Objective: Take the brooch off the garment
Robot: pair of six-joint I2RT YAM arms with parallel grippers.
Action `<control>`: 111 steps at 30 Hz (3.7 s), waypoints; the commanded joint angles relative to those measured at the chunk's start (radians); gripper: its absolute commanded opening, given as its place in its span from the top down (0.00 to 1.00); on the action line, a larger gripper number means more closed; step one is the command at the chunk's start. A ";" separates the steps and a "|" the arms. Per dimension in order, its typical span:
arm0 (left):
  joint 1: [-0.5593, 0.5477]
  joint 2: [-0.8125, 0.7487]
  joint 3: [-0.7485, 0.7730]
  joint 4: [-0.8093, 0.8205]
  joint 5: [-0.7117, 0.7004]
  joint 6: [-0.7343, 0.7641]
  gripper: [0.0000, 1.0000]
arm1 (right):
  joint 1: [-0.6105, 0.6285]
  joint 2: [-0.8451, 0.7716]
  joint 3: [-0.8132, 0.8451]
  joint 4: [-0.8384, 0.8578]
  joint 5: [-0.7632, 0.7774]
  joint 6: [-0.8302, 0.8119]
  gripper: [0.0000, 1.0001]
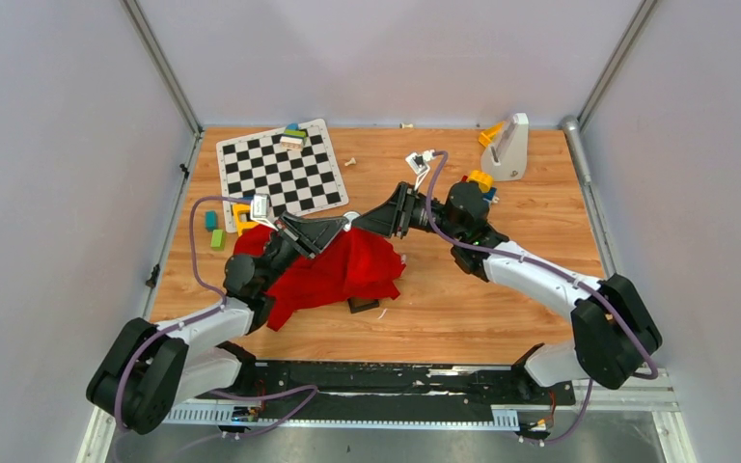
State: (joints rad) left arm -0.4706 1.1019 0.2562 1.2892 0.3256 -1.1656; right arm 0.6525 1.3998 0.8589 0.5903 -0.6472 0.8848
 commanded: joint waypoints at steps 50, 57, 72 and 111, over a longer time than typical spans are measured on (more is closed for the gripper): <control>-0.001 0.061 0.030 0.218 0.111 -0.075 1.00 | 0.019 0.005 -0.001 0.044 -0.046 -0.111 0.24; -0.002 0.058 0.034 0.221 0.108 -0.075 1.00 | 0.019 -0.060 -0.110 0.150 0.034 -0.078 0.29; -0.002 0.045 0.034 0.222 0.111 -0.077 1.00 | 0.021 -0.051 -0.161 0.277 0.028 -0.031 0.55; 0.277 -0.097 0.248 -0.480 0.708 0.084 0.36 | -0.098 0.001 0.232 -0.586 -0.410 -0.316 1.00</control>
State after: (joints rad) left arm -0.1959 1.0210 0.4541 0.9874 0.9424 -1.2003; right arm 0.5537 1.3739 1.0222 0.0868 -0.9291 0.6315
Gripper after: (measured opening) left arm 0.635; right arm 0.029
